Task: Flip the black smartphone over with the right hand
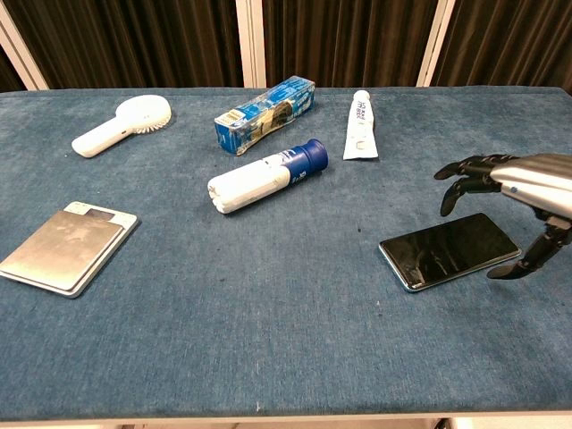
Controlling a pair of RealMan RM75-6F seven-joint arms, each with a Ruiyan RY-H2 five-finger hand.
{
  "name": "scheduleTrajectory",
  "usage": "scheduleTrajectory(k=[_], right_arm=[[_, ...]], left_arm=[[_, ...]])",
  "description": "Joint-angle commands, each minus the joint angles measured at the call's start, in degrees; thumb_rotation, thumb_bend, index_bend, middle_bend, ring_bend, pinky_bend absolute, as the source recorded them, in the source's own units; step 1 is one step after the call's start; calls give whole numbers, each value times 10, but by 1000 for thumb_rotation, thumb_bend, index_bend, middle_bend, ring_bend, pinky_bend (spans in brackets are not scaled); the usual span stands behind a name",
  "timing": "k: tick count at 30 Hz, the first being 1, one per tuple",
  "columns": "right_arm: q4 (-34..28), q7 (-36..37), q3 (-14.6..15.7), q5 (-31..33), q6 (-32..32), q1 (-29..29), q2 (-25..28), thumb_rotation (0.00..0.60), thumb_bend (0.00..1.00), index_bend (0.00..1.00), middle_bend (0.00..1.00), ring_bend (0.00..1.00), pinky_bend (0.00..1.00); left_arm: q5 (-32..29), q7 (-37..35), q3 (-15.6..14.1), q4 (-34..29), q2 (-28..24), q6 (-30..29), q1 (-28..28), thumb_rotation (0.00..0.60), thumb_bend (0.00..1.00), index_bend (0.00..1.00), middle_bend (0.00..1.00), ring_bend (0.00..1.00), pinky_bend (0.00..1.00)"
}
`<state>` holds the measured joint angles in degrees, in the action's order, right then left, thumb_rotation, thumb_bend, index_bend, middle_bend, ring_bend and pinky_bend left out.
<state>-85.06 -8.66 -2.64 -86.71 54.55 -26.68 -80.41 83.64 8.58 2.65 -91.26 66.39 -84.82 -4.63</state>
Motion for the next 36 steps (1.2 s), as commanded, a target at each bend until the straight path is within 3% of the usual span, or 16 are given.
scheduleTrajectory(k=[1, 18, 20, 28, 36], right_arm=[[8, -3, 1, 8, -9, -7, -8, 600, 226, 370, 116, 0, 93], [44, -13, 9, 38, -44, -37, -34, 600, 293, 402, 116, 0, 93], [47, -12, 9, 41, -47, -40, -36, 600, 330, 413, 116, 0, 93], [49, 3, 3, 56, -58, -53, -32, 600, 649, 463, 116, 0, 93], [42, 21, -19, 84, -68, -68, -13, 600, 706, 464, 116, 0, 93]], left_arm=[[-1, 0, 0, 0, 0, 2, -1, 600, 147, 112, 126, 73, 0], [-8, 1, 0, 3, 2, 6, -1, 600, 147, 112, 126, 73, 0], [-8, 1, 0, 2, 1, 6, -1, 600, 147, 112, 126, 73, 0], [-9, 3, 1, 0, -1, 4, 0, 600, 147, 112, 126, 73, 0], [-11, 4, 1, 1, -3, 6, -1, 600, 147, 112, 126, 73, 0]])
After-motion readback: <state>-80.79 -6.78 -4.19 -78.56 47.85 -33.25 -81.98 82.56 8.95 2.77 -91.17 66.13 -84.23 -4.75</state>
